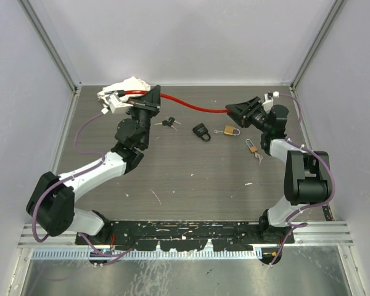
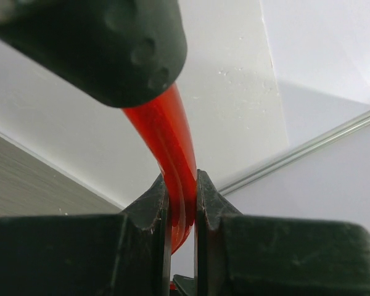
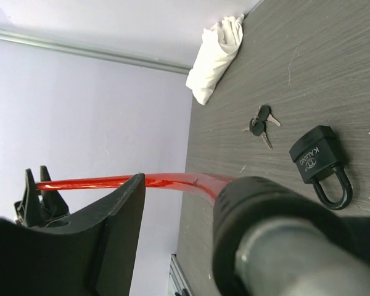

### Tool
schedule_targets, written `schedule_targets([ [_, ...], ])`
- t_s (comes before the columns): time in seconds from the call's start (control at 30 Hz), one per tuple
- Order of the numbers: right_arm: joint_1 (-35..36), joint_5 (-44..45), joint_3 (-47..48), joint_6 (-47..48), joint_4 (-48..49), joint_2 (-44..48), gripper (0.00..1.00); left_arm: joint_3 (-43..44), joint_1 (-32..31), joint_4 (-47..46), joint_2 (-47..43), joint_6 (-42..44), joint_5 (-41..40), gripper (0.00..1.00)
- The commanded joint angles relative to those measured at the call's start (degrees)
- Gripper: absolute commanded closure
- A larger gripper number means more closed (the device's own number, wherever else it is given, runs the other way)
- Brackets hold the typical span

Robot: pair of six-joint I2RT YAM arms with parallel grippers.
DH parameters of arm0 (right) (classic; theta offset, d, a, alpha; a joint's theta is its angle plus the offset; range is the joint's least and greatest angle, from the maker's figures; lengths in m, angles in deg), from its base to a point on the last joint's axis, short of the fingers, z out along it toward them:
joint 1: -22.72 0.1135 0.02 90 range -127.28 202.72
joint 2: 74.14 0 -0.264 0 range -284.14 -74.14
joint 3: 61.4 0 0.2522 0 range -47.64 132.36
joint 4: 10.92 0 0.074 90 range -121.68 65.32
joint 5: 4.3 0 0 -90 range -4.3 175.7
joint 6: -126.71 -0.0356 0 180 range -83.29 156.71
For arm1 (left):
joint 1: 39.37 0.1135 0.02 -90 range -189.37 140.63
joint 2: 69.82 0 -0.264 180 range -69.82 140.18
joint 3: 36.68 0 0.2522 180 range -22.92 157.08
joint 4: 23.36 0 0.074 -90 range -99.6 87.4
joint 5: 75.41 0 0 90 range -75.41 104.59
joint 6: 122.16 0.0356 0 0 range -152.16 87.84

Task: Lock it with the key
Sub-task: Adjust the lock.

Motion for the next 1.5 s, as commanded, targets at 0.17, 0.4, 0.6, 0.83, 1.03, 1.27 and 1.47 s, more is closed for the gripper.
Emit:
schedule_targets([
  [0.17, 0.1, 7.1, 3.3, -3.1, 8.0, 0.7, 0.46, 4.0, -2.6, -8.5, 2.5, -0.7, -2.9, 1.0],
  [0.4, 0.2, 11.2, 4.7, -5.6, 8.9, -3.0, 0.45, 4.5, -4.0, -9.0, 2.4, -2.7, -0.7, 1.0],
  [0.6, 0.1, 15.6, 8.3, -6.4, 11.3, -7.0, 0.45, 4.0, -7.0, -9.2, 1.0, -3.5, 1.7, 1.0],
  [0.83, 0.0, 14.5, 10.0, -10.3, 11.3, -7.5, 0.49, 1.4, -7.9, -7.8, -3.3, 2.2, -0.9, 1.0],
  [1.03, 0.1, 15.7, 11.2, -6.5, 1.4, -2.5, 0.44, 1.5, -7.9, -10.7, -0.6, 3.6, -4.9, 1.0],
  [1.27, 0.1, 17.9, 13.4, -5.9, -2.4, 0.0, 0.62, 2.1, -8.5, -12.7, 2.3, 2.0, -4.8, 1.0],
  [1.47, 0.2, 16.5, 15.8, -2.5, -2.8, -0.7, 0.84, 0.8, -8.7, -12.1, 0.9, 3.1, -3.7, 1.0],
])
